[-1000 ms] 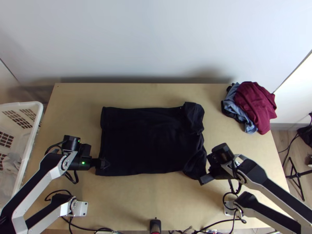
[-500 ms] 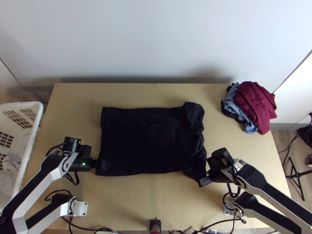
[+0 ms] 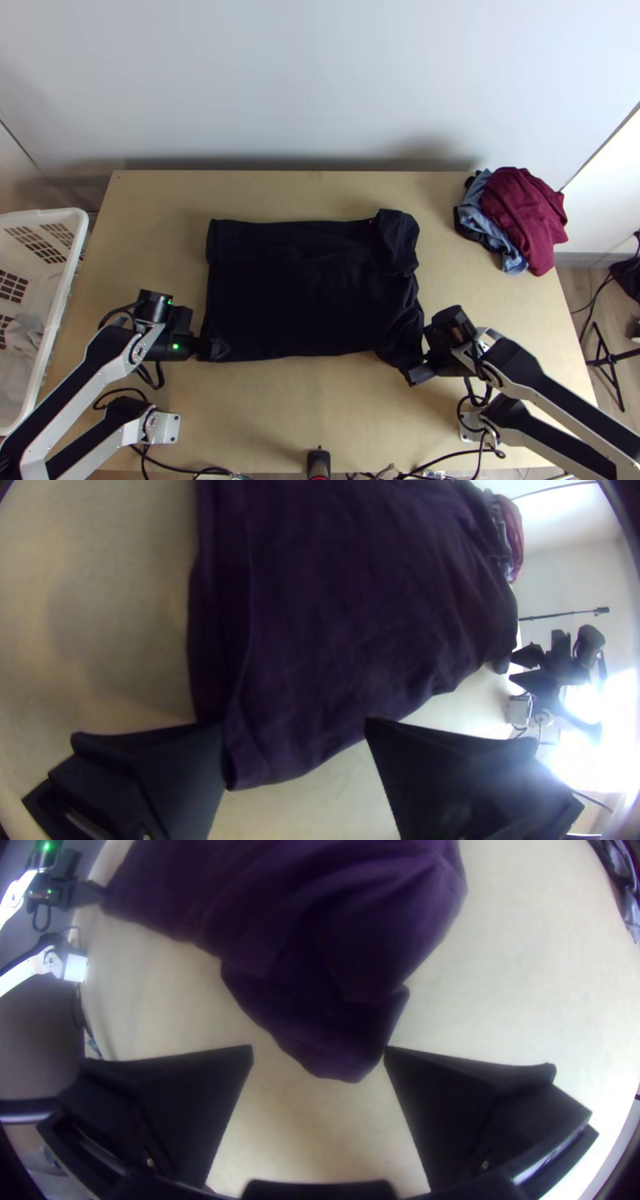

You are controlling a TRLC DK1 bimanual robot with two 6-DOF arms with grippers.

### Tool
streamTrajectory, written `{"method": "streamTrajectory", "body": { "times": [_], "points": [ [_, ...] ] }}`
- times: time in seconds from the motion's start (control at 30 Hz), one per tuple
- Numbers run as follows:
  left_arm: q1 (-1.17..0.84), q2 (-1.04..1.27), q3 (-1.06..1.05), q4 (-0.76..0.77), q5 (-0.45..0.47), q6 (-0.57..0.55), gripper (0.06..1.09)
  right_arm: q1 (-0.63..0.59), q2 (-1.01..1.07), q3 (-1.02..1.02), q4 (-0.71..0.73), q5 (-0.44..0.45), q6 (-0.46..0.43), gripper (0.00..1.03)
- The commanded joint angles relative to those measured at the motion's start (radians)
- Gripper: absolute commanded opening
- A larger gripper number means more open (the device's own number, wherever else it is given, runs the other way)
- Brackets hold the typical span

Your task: Fold the t-shirt

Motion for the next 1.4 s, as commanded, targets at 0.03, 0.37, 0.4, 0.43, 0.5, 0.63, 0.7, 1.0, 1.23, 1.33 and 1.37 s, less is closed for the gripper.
{"method": "streamTrajectory", "body": {
  "times": [0.03, 0.37, 0.4, 0.43, 0.5, 0.63, 0.7, 1.0, 1.23, 1.33, 1.37],
  "points": [
    [-0.066, -0.028, -0.008, -0.009, 0.011, 0.009, 0.8, 0.016, 0.038, -0.01, 0.046, 0.002, 0.0, 0.82],
    [-0.001, 0.051, -0.006, 0.039, 0.008, -0.015, 0.09, 0.019, 0.005, -0.01, 0.112, 0.008, -0.029, 0.2],
    [0.002, 0.051, -0.006, 0.046, 0.008, -0.015, 0.09, 0.019, 0.004, -0.007, 0.112, 0.008, -0.034, 0.19],
    [0.006, 0.051, -0.006, 0.051, 0.006, -0.015, 0.09, 0.019, 0.001, -0.004, 0.112, 0.008, -0.034, 0.18],
    [0.026, 0.051, -0.005, 0.056, 0.008, -0.017, 0.09, 0.02, -0.004, 0.003, 0.112, 0.01, -0.04, 0.17],
    [0.051, 0.038, 0.029, 0.014, 0.008, -0.026, 0.09, 0.011, -0.018, 0.045, 0.115, 0.011, -0.053, 0.03],
    [0.048, 0.027, 0.086, -0.099, 0.011, 0.02, 0.09, 0.01, -0.018, 0.068, 0.115, 0.019, -0.049, 0.03],
    [0.069, -0.004, 0.173, -0.113, 0.019, -0.014, 0.09, 0.002, 0.05, 0.18, 0.14, 0.068, -0.051, 0.03],
    [0.131, 0.116, 0.258, -0.092, 0.022, -0.034, 0.09, -0.06, 0.102, 0.278, 0.221, 0.082, -0.111, 0.03],
    [0.161, 0.18, 0.305, -0.052, 0.022, -0.069, 0.09, -0.095, 0.105, 0.281, 0.316, 0.082, -0.14, 0.03],
    [0.18, 0.211, 0.325, -0.047, 0.022, -0.083, 0.09, -0.104, 0.11, 0.281, 0.347, 0.082, -0.148, 0.03]
  ]
}}
